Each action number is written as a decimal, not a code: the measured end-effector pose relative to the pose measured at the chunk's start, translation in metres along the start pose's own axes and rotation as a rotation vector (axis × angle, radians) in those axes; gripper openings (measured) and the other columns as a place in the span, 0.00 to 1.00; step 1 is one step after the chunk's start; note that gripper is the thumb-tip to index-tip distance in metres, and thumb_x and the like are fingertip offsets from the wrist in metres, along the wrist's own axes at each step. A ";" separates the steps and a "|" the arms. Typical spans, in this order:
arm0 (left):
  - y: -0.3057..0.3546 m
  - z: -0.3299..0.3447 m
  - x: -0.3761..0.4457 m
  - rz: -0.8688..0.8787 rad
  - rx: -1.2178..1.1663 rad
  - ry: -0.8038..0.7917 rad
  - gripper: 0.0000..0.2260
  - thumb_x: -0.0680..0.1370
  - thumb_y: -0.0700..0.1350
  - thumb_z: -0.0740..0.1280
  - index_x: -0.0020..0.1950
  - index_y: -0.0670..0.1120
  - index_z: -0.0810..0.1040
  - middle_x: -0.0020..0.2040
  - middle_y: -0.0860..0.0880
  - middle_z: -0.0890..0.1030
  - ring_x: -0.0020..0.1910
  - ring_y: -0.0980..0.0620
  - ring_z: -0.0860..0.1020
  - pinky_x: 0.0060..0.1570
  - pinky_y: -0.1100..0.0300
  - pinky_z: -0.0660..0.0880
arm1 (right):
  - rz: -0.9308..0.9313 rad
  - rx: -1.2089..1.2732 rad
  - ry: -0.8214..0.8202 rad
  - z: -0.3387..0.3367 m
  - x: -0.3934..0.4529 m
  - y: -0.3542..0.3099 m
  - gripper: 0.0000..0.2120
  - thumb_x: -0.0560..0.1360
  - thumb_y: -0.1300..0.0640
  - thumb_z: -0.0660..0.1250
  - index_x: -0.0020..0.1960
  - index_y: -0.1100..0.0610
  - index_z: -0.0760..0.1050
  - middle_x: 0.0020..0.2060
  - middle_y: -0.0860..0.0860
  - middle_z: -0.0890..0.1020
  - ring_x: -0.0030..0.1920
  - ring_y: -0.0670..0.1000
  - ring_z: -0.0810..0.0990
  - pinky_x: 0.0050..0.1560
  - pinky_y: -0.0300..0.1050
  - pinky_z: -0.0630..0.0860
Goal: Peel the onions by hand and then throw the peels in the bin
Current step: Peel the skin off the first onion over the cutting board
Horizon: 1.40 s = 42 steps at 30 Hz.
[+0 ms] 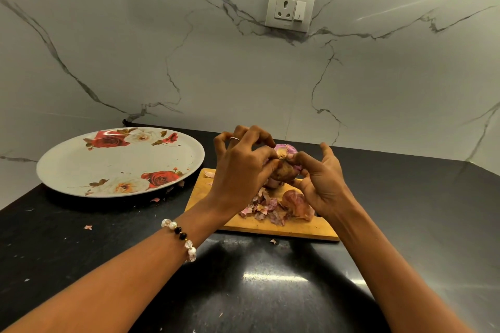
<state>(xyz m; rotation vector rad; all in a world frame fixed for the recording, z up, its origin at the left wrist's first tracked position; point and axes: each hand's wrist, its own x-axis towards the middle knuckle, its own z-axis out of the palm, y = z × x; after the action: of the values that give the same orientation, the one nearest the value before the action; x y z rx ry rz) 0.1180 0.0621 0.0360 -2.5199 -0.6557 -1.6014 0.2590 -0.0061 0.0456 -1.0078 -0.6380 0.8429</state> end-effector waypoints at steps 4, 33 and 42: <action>0.002 0.001 0.001 0.052 0.028 -0.052 0.08 0.73 0.49 0.66 0.43 0.46 0.82 0.54 0.48 0.78 0.57 0.51 0.69 0.55 0.53 0.56 | 0.004 0.053 0.031 -0.005 0.005 0.000 0.44 0.75 0.69 0.67 0.80 0.50 0.45 0.69 0.66 0.67 0.50 0.58 0.83 0.45 0.58 0.81; -0.008 0.003 0.006 -0.210 -0.171 0.028 0.11 0.73 0.46 0.72 0.56 0.49 0.83 0.48 0.48 0.80 0.51 0.46 0.76 0.45 0.51 0.65 | 0.141 0.086 -0.007 0.010 0.012 -0.025 0.09 0.74 0.67 0.65 0.54 0.64 0.72 0.52 0.65 0.76 0.52 0.64 0.79 0.49 0.58 0.80; 0.011 0.022 0.011 -0.333 -0.151 0.052 0.10 0.71 0.47 0.75 0.51 0.48 0.85 0.48 0.48 0.82 0.50 0.48 0.77 0.48 0.42 0.73 | 0.028 0.113 0.049 0.010 0.018 -0.009 0.40 0.74 0.68 0.69 0.78 0.53 0.52 0.55 0.64 0.76 0.43 0.58 0.83 0.43 0.59 0.81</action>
<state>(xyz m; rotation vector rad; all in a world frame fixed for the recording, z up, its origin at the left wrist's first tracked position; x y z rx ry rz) 0.1450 0.0620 0.0378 -2.5682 -1.0304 -1.8791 0.2635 0.0107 0.0590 -0.9340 -0.5303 0.8663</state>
